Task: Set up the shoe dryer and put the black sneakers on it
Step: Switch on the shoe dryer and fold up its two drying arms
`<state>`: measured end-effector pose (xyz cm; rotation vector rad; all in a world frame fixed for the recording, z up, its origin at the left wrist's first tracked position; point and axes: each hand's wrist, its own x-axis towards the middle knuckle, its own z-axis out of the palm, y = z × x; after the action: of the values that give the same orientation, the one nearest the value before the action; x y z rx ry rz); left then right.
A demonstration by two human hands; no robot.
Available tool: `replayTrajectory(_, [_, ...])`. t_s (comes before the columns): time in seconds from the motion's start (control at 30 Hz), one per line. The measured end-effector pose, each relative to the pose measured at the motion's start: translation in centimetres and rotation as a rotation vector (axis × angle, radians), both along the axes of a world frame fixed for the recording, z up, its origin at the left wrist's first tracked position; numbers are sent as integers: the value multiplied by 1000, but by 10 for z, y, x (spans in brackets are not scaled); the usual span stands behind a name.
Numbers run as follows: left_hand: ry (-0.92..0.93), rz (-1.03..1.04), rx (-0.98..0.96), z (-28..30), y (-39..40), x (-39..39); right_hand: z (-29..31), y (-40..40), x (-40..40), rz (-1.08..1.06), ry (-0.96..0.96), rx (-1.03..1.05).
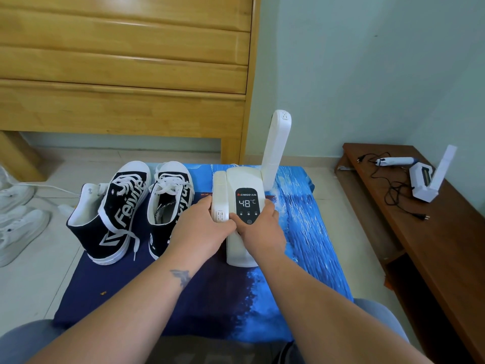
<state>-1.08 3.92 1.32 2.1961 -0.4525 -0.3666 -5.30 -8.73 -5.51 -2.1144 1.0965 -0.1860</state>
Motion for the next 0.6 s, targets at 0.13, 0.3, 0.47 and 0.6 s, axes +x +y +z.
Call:
replayTrajectory(0.13, [8, -9, 15, 3, -1, 4, 1, 0, 0, 1, 7, 3])
replayTrajectory(0.3, [30, -21, 14, 7, -2, 8, 2, 0, 0, 10, 7, 9])
replayTrajectory(0.47, [47, -23, 6, 12, -3, 11, 5, 1, -2, 17, 9, 14])
replayTrajectory(0.6, [37, -28, 21, 15, -3, 14, 7, 1, -2, 17, 8, 12])
